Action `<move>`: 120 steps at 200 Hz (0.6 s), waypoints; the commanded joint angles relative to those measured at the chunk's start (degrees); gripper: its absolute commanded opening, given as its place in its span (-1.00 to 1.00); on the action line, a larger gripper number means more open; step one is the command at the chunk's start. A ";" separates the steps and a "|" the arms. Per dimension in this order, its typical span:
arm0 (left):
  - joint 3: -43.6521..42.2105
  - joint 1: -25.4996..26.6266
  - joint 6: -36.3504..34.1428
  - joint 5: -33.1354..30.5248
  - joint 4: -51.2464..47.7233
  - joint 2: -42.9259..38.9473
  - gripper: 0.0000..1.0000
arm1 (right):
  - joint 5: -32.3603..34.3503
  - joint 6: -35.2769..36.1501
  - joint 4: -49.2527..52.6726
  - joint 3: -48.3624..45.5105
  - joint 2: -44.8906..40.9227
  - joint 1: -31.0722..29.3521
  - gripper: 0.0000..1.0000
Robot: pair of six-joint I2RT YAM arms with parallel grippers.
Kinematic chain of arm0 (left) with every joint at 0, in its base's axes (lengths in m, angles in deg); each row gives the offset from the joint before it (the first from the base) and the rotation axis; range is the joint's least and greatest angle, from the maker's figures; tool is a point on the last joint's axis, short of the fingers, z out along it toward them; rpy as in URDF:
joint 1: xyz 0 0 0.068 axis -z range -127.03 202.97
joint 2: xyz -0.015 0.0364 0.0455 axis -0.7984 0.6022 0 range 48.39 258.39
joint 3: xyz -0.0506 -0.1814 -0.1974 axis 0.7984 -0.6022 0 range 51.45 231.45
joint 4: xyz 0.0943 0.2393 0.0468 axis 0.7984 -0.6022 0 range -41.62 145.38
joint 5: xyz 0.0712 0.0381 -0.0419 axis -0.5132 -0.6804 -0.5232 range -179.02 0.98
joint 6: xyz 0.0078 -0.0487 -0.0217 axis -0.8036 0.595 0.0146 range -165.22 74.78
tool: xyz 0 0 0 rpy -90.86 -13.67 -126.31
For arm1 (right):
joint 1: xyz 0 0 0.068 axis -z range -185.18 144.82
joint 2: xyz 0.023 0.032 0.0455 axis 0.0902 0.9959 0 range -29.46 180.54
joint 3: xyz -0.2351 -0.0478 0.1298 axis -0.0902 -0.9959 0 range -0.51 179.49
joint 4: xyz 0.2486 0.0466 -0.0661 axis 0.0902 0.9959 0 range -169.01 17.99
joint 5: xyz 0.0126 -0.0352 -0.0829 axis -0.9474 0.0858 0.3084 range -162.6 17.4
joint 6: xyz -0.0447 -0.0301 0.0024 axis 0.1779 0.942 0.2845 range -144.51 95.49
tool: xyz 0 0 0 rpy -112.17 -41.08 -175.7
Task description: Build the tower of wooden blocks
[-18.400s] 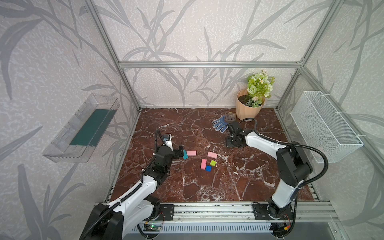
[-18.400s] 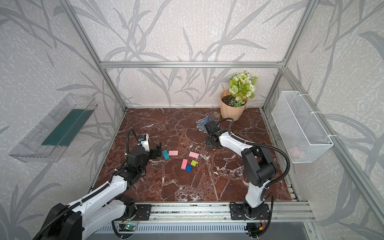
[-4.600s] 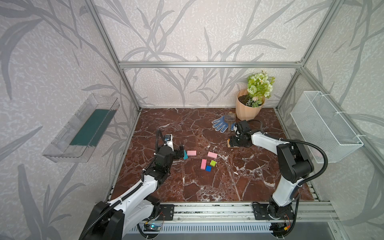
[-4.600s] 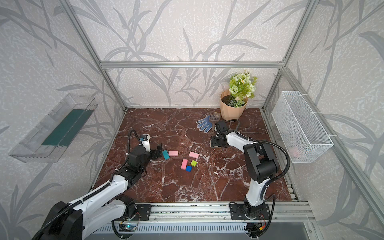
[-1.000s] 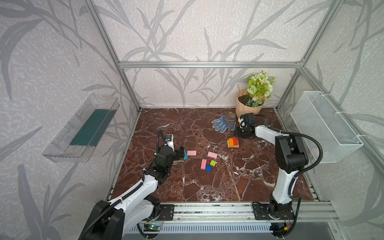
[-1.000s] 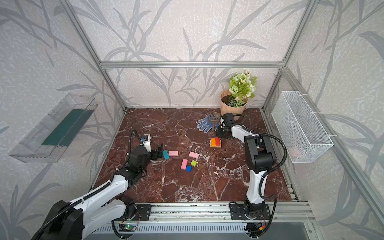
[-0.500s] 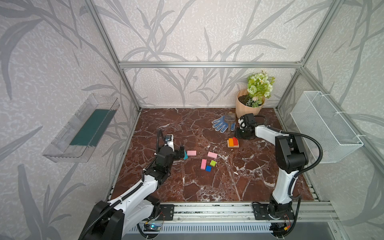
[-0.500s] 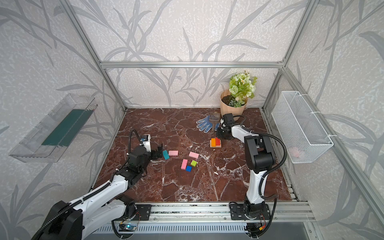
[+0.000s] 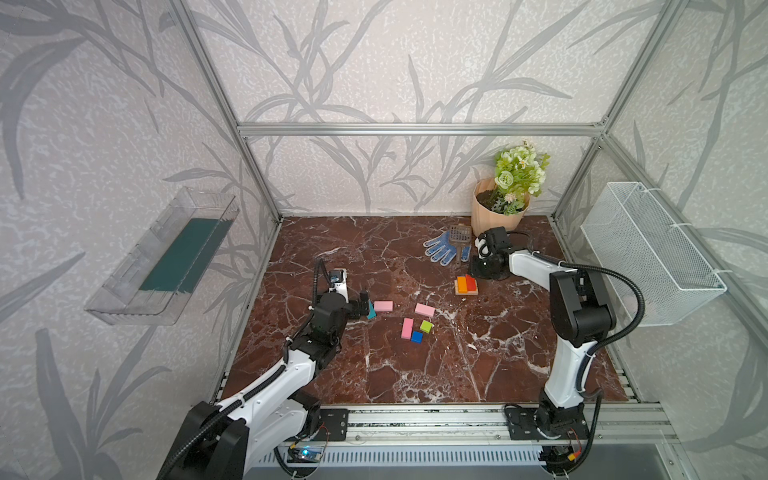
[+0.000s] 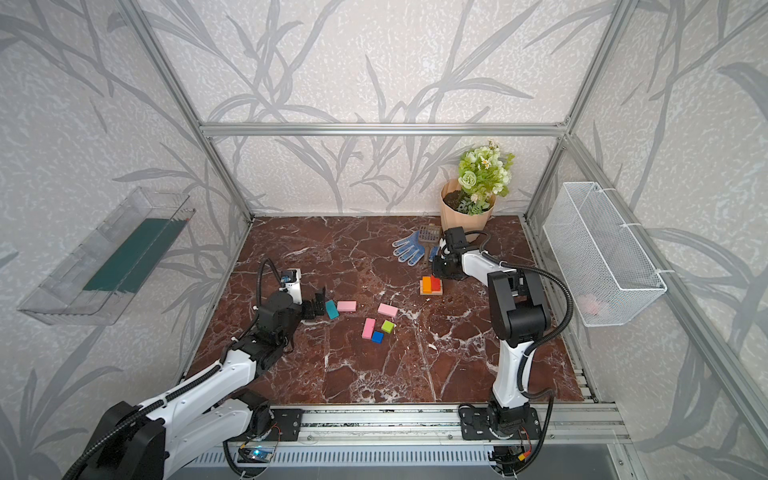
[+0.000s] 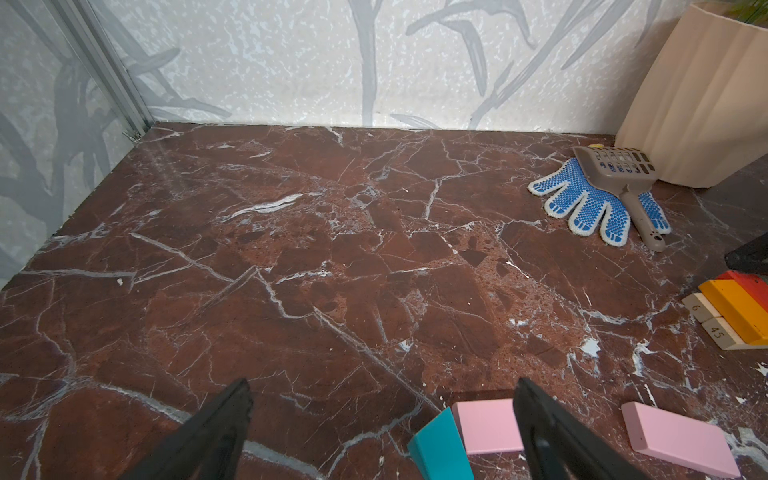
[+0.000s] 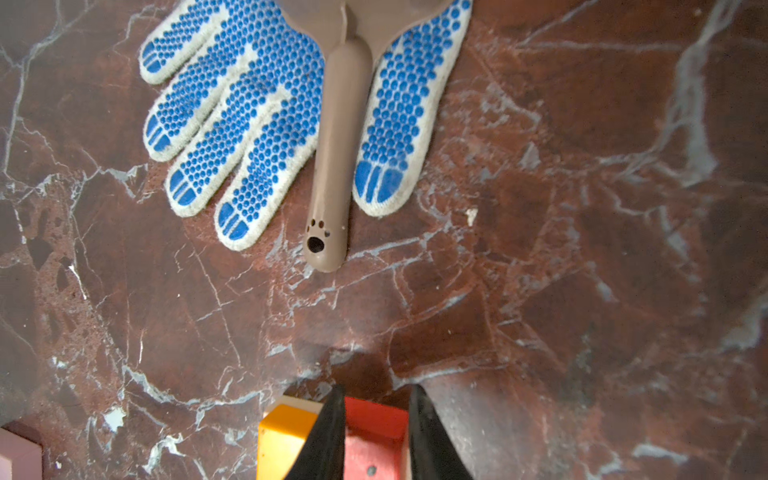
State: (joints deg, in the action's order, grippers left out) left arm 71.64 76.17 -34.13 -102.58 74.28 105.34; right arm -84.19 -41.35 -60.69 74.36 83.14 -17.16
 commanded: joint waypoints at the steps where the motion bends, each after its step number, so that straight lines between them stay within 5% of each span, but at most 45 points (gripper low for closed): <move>1: -0.23 0.18 -0.63 -0.76 0.97 -0.70 0.99 | 0.66 0.67 0.76 -1.02 -0.60 -0.32 -0.46; 120: -0.21 0.18 -0.70 -0.59 0.97 -0.79 0.99 | 3.07 -0.97 -2.80 -5.35 -4.21 0.07 -0.33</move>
State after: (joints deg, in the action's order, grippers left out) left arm 71.64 76.17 -34.13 -102.63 74.28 105.34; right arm -82.49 -41.61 -61.89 71.26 82.62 -17.34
